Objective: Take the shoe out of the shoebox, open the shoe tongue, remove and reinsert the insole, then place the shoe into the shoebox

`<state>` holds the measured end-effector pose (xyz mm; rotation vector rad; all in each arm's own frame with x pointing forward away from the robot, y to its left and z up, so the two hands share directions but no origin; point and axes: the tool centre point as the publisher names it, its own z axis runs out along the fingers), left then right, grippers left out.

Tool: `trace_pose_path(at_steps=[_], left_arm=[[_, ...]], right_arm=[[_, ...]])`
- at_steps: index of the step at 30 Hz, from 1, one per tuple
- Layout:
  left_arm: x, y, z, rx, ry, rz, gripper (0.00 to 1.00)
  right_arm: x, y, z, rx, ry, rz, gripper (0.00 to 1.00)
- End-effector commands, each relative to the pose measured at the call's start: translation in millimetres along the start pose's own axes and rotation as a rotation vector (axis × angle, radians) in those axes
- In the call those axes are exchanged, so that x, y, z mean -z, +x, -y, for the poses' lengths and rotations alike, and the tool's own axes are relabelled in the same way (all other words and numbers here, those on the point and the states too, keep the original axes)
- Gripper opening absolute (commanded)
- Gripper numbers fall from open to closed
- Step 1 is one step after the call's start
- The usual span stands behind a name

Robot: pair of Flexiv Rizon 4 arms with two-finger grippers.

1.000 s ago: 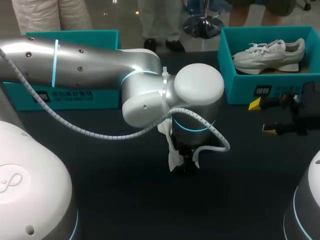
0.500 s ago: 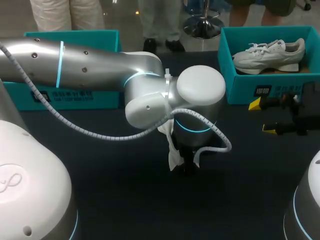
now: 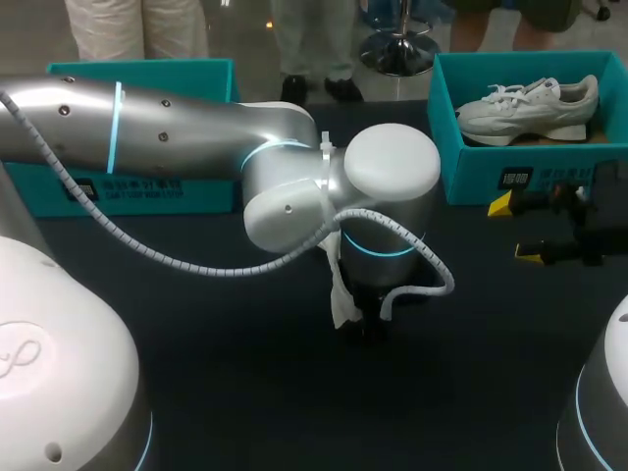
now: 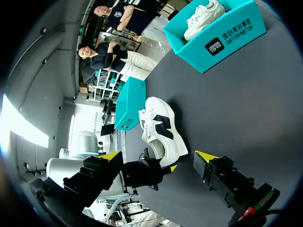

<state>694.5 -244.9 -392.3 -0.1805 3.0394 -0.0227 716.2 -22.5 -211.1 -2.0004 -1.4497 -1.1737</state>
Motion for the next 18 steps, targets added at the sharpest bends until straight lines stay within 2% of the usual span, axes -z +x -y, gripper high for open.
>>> trace_pose_path(at_steps=[1, 5, 18], left_arm=[[18, -2.5, -9, 0.011, 0.007, -0.016, 0.00], [36, -5.9, -13, 0.045, -0.024, -0.034, 0.00], [98, -18.5, -22, 0.063, -0.011, -0.044, 0.00]], right_arm=[[0, 0.3, 1.1, -0.001, -0.001, 0.003, 1.00], [0, 0.3, 1.1, -0.001, -0.001, 0.003, 1.00], [0, 0.3, 1.1, -0.001, -0.001, 0.003, 1.00]])
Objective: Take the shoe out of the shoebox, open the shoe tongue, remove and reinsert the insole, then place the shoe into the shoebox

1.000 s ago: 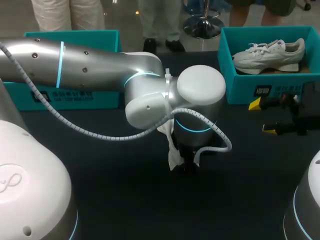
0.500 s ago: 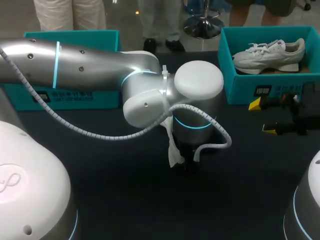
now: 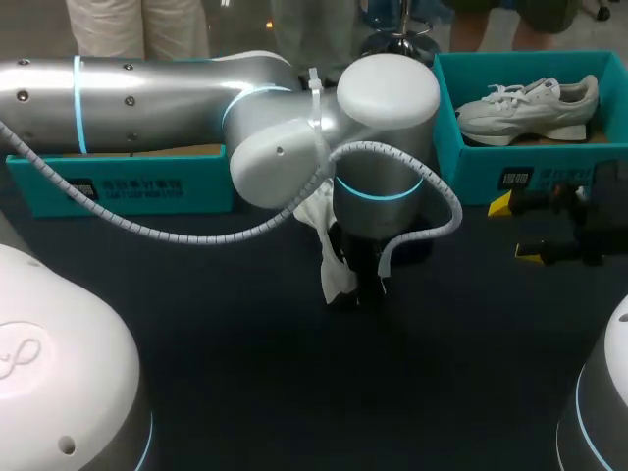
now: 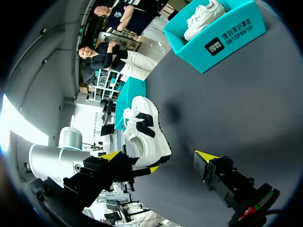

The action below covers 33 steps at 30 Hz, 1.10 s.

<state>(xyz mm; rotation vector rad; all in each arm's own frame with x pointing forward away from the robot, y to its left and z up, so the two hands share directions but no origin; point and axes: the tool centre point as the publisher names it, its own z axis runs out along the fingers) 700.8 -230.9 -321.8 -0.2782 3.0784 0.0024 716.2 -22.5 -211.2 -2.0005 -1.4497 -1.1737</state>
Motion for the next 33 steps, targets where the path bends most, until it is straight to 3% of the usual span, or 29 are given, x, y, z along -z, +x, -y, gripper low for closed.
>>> trace_pose_path(at_steps=[1, 15, 26, 33], left_arm=[[31, -3.8, -12, 0.002, 0.011, -0.001, 0.00], [88, -4.2, -17, -0.021, 0.024, -0.022, 0.00], [116, 1.3, -19, -0.031, 0.046, -0.012, 0.00], [116, 1.3, -19, -0.031, 0.046, -0.012, 0.00]], right_arm=[[0, 0.3, 1.1, -0.001, -0.001, 0.003, 1.00], [0, 0.3, 1.1, -0.001, -0.001, 0.003, 1.00], [0, 0.3, 1.1, -0.001, -0.001, 0.003, 1.00], [0, 0.3, 1.1, -0.001, -0.001, 0.003, 1.00]])
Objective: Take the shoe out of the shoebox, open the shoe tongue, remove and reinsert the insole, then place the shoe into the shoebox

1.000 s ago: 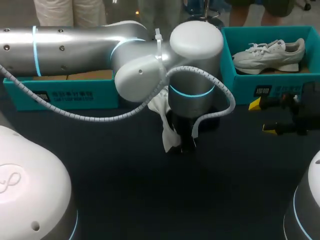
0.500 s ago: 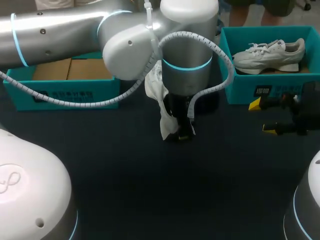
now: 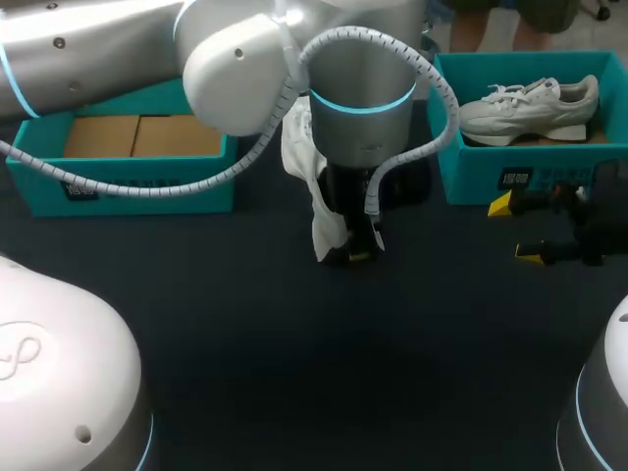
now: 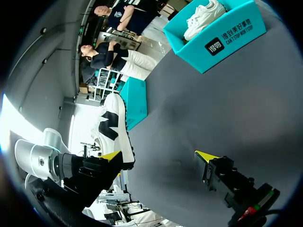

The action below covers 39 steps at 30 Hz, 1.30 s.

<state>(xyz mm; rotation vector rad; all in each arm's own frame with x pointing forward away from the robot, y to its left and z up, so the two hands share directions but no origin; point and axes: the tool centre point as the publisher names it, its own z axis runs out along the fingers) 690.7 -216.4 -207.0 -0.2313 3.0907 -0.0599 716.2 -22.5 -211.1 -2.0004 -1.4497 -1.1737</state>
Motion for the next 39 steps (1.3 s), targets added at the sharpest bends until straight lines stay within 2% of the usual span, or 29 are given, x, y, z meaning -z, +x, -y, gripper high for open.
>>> trace_pose_path(at_steps=[1, 11, 19, 24, 34, 39], left_arm=[[1, -0.2, -3, -0.001, 0.006, 0.001, 0.00], [1, -0.2, -3, -0.001, 0.006, 0.001, 0.00], [12, -21.9, -22, -0.011, -0.017, -0.031, 0.00], [14, -42.7, -37, 0.013, -0.029, -0.024, 0.00], [22, -85.5, -75, 0.044, -0.043, -0.032, 0.00], [22, -98.1, -96, 0.029, -0.060, -0.039, 0.00]], right_arm=[[0, 0.3, 1.1, -0.001, -0.001, 0.003, 1.00], [0, 0.3, 1.1, -0.001, -0.001, 0.003, 1.00], [0, 0.3, 1.1, -0.001, -0.001, 0.003, 1.00], [0, 0.3, 1.1, -0.001, -0.001, 0.003, 1.00], [0, 0.3, 1.1, -0.001, -0.001, 0.003, 1.00], [0, 0.3, 1.1, -0.001, -0.001, 0.003, 1.00]])
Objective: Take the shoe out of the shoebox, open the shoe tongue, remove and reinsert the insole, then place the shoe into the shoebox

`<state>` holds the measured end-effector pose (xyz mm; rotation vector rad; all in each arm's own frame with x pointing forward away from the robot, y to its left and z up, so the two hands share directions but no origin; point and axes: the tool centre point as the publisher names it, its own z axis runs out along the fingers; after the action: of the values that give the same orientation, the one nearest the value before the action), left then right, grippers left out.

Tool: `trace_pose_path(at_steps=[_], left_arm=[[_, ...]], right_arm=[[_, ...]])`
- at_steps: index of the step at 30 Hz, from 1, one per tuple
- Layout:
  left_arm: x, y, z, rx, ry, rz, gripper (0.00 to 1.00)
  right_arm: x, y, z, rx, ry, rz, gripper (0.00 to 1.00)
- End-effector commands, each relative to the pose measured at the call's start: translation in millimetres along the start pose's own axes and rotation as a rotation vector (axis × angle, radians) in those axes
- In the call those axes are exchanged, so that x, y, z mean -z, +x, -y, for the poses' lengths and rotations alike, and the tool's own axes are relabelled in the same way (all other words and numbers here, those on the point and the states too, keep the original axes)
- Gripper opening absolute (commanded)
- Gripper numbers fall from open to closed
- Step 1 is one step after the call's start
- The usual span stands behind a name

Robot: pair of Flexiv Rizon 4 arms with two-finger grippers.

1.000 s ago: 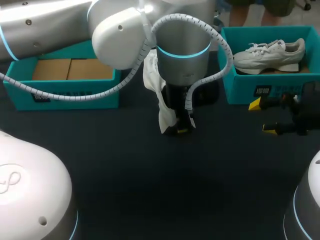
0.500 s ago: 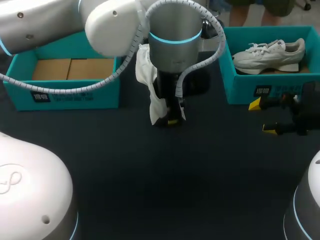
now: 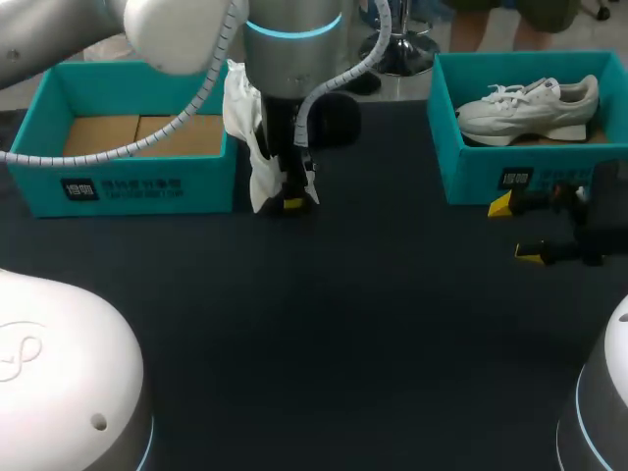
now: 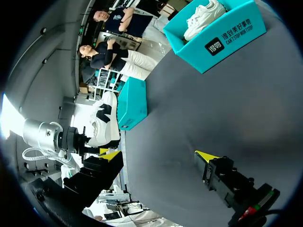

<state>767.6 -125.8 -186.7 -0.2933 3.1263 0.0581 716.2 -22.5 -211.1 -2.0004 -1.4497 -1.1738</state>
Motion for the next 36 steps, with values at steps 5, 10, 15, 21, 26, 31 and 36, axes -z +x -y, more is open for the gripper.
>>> trace_pose_path(at_steps=[5, 10, 15, 21, 26, 31, 36], left_arm=[[-1, -20.9, -40, -0.021, 0.008, -0.002, 0.00], [-3, -31.3, -60, -0.032, 0.008, 0.020, 0.00], [-2, -42.0, -82, -0.070, 0.021, 0.020, 0.00], [-4, -59.3, -107, -0.085, 0.010, 0.030, 0.00], [-6, -73.5, -124, -0.102, -0.003, 0.032, 0.00], [-7, -85.6, -141, -0.143, -0.014, 0.034, 0.00], [-7, -98.5, -158, -0.187, -0.013, 0.009, 0.00]], right_arm=[[0, 0.2, 1.1, -0.001, -0.001, 0.004, 1.00], [0, 0.2, 1.1, -0.001, -0.001, 0.004, 1.00], [0, 0.2, 1.1, -0.001, -0.001, 0.004, 1.00], [0, 0.2, 1.1, -0.001, -0.001, 0.004, 1.00], [0, 0.2, 1.1, -0.001, -0.001, 0.004, 1.00], [0, 0.2, 1.1, -0.001, -0.001, 0.004, 1.00], [0, 0.2, 1.1, -0.001, -0.001, 0.004, 1.00]])
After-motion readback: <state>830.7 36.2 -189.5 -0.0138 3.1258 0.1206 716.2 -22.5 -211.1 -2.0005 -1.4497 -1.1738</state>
